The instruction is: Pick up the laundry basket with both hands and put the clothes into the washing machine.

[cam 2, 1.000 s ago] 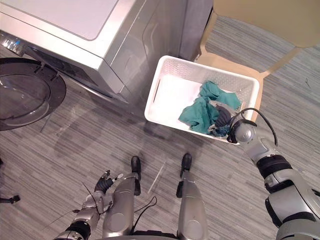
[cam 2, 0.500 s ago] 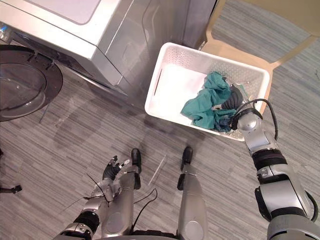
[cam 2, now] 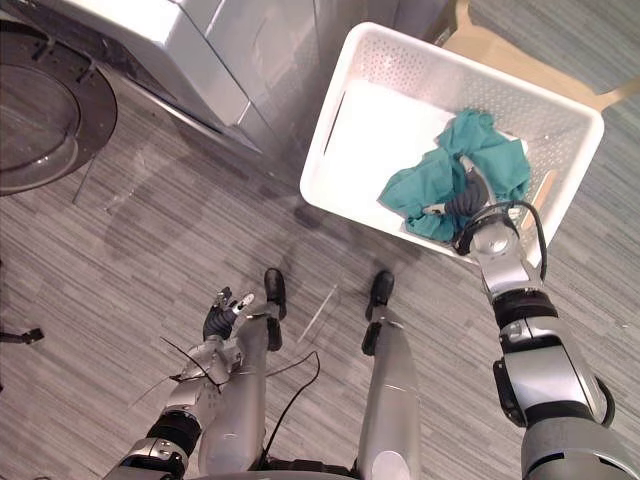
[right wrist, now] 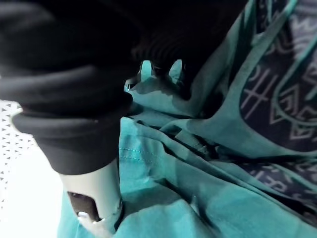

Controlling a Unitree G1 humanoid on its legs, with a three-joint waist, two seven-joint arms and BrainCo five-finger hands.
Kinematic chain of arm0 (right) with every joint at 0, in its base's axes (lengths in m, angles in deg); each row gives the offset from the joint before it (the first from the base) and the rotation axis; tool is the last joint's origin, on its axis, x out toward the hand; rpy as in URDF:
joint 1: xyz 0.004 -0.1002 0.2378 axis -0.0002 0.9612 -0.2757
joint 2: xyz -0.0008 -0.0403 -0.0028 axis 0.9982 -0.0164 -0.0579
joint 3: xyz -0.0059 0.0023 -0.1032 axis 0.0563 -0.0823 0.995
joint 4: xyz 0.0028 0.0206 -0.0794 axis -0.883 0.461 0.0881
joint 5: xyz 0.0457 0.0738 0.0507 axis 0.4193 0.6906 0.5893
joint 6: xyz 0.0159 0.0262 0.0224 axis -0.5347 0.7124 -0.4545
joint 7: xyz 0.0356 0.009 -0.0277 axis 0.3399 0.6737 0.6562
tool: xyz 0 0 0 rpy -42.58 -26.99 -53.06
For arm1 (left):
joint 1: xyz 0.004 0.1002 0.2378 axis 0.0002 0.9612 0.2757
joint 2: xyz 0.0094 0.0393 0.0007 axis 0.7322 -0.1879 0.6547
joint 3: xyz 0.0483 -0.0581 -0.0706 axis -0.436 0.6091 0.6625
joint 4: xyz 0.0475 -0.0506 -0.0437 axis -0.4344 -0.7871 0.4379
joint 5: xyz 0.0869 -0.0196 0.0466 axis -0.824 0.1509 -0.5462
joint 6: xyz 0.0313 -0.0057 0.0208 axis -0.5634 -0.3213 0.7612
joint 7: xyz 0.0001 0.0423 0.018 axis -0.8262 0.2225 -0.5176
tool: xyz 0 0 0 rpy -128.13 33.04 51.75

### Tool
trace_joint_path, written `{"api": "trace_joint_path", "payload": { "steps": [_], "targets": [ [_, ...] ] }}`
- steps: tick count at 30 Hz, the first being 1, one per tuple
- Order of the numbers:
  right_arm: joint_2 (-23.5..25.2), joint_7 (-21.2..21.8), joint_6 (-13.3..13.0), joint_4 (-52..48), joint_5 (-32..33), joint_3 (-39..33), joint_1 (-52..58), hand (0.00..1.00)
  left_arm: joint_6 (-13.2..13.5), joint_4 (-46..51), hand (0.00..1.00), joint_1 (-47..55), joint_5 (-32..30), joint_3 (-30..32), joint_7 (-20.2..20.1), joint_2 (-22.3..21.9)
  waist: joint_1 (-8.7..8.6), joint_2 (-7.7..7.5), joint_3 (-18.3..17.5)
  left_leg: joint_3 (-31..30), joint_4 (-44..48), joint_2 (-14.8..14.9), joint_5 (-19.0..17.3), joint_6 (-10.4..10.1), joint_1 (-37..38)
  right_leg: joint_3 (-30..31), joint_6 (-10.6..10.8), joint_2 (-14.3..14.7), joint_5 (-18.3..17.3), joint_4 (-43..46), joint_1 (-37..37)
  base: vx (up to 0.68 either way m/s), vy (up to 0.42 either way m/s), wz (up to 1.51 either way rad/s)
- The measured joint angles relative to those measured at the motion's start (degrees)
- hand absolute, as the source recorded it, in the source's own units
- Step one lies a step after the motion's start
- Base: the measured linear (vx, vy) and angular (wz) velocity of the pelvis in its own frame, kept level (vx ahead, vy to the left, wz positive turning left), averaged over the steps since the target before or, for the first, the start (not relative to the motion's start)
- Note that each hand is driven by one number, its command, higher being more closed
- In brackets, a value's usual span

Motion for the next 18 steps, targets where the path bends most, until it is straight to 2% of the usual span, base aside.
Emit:
{"api": "trace_joint_path", "payload": {
  "steps": [3, 7, 8, 10, 12, 15, 18],
  "targets": [
    [-0.5, -1.6, 0.3, 2.2, -0.3, 0.3, -2.5, 0.0, 0.0, 2.5, 0.0, 0.1, 0.4, 0.0, 0.1, -0.3, 0.53, 0.17, 0.1, 0.1, 0.4, -0.2, 0.0, 0.0, -1.5, -0.1, 0.1, -0.7, -0.2, 1.2, -1.7, 0.0, 0.005, 0.09],
    [-4.0, -2.9, 1.4, 5.3, -6.5, 3.5, -7.9, 0.0, 0.4, 6.7, 0.0, 0.7, 0.8, 0.0, 0.1, -0.9, 0.65, 0.95, 0.5, 0.1, 0.8, -1.0, 0.3, 0.4, -3.6, -0.5, 0.2, -2.0, -0.5, 2.6, -3.8, 0.02, 0.014, 0.15],
    [-4.8, -3.4, 1.6, 5.9, -8.5, 4.4, -8.7, 1.0, 0.4, 7.3, 0.0, 0.7, 0.8, 0.0, 0.1, -0.9, 0.68, 1.07, 0.5, 0.1, 0.8, -1.1, 0.4, 0.5, -4.2, -0.5, 0.2, -2.2, -0.6, 2.8, -4.3, 0.03, 0.026, 0.13],
    [-6.1, -3.5, 1.7, 6.6, -12.6, 6.0, -9.9, 1.0, 0.4, 7.8, 0.0, 0.6, 0.9, 0.3, 0.1, -0.9, 0.64, 1.09, 0.6, -0.1, 0.9, -1.4, 0.6, 0.7, -5.1, -0.8, 0.2, -2.6, -0.6, 2.8, -4.9, 0.03, 0.022, 0.1],
    [-8.2, -3.2, 3.1, 6.8, -19.7, 8.5, -11.6, 1.0, 0.4, 7.8, 0.0, 0.6, 0.9, 0.9, 0.0, -0.9, 0.71, 1.1, 0.6, -0.5, 0.9, -1.6, 0.7, 0.7, -5.4, -1.4, 0.2, -2.9, -0.6, 2.8, -4.9, 0.04, 0.018, 0.1],
    [-10.1, -1.6, 4.1, 7.1, -24.0, 12.1, -14.0, 1.0, 0.4, 7.8, 0.0, 0.6, 1.0, 3.9, 0.0, -1.3, 0.84, 1.1, 0.6, -1.0, 0.6, -1.7, 1.1, 0.7, -5.6, -1.8, 0.2, -3.0, -0.6, 2.8, -4.9, 0.05, 0.005, 0.07],
    [-10.2, 0.7, 4.2, 7.2, -24.9, 14.2, -15.0, 1.0, 0.4, 7.7, 0.0, 0.6, 2.1, 5.1, 0.1, -1.3, 0.99, 1.09, 0.6, -1.1, 0.3, -1.7, 1.4, 0.7, -5.5, -2.2, 0.2, -3.0, -0.6, 2.6, -4.6, 0.06, -0.009, 0.04]
  ]
}}
